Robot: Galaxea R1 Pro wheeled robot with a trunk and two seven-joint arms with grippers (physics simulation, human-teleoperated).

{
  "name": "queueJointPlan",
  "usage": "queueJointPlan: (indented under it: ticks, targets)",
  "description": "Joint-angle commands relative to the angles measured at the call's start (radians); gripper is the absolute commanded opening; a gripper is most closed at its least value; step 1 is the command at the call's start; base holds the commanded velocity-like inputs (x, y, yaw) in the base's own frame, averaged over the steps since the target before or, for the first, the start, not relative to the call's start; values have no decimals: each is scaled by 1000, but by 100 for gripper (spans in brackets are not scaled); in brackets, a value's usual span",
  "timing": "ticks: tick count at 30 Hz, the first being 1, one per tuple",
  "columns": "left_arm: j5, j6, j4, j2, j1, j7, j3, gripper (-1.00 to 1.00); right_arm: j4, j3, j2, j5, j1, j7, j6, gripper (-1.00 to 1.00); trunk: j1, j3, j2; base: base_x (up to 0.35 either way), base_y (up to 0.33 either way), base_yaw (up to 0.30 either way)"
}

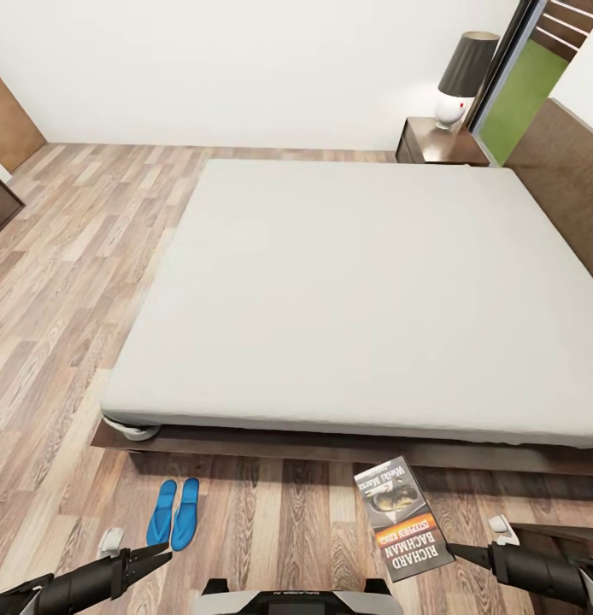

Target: In the bedroom, move the book from the bed onto either nightstand, and place the two sandals side by side next to the bed.

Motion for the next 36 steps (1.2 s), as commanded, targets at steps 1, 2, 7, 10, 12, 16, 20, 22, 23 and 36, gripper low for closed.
queueJointPlan:
  ticks: [1,2,7,10,12,16,20,22,23,36]
  targets:
    - [-10,2,0,0,-1,-4,8,100,0,8,-1,-10,-1,1,10,-100,-4,2,6,0,0,0]
    - [-10,2,0,0,-1,-4,8,100,0,8,-1,-10,0,1,10,-100,-7,6,13,0,0,0]
    - [-10,3,0,0,-1,-4,9,100,0,8,-1,-10,0,1,11,-100,-23,18,41,0,0,0]
    - [-10,2,0,0,-1,-4,10,100,0,8,-1,-10,-1,0,11,-100,-23,18,41,0,0,0]
    - [-10,2,0,0,-1,-4,9,100,1,8,-1,-10,-1,-1,11,-100,-23,18,41,0,0,0]
    - [-10,2,0,0,-1,-4,9,100,1,8,-1,-10,0,0,11,-100,-23,18,41,0,0,0]
    - [-11,3,0,-1,-1,-4,9,100,1,7,-1,-10,-1,2,10,-100,-30,24,55,0,0,0]
    - [-11,3,0,-2,-1,-4,9,100,1,7,-1,-10,-1,3,10,-100,-38,31,69,0,0,0]
    - [-11,3,0,-2,-1,-4,9,100,1,7,-1,-10,0,3,10,-100,-42,34,76,0,0,0]
    - [-11,3,0,-2,-1,-4,9,100,1,8,-1,-10,0,-1,10,-100,-92,75,167,0,0,0]
